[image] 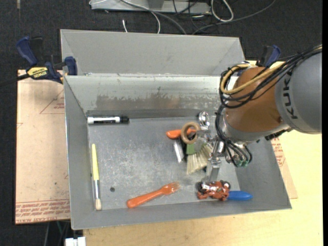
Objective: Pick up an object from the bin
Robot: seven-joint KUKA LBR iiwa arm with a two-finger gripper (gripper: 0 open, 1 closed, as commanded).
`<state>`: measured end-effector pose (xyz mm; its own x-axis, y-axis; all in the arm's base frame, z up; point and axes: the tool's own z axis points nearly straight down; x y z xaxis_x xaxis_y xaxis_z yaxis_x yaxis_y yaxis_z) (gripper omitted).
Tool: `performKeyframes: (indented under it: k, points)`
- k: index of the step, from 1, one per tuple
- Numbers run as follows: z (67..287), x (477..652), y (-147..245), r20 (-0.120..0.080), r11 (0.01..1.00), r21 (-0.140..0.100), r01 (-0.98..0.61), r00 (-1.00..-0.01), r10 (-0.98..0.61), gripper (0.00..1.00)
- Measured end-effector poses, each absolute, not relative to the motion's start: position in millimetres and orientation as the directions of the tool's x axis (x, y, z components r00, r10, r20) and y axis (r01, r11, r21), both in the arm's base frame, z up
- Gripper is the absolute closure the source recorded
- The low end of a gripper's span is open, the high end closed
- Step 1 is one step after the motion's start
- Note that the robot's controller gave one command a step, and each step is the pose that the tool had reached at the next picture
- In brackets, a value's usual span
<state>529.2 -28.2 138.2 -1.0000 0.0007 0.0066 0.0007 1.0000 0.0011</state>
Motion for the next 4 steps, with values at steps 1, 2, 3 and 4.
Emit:
performKeyframes:
  k: [1, 2, 3, 4]
  points:
    - [142, 531.2, -28, -0.001, 1.0, 0.001, -0.001, -1.0, -0.001, 0.0]
    - [69, 558.1, -55, -0.006, 0.994, 0.002, -0.106, -0.994, -0.106, 0.0]
    - [71, 568.4, -52, -0.013, 0.982, 0.0, -0.191, -0.982, -0.191, 0.0]
    - [70, 645.2, -89, -0.009, 0.986, 0.002, -0.169, -0.986, -0.169, 0.0]
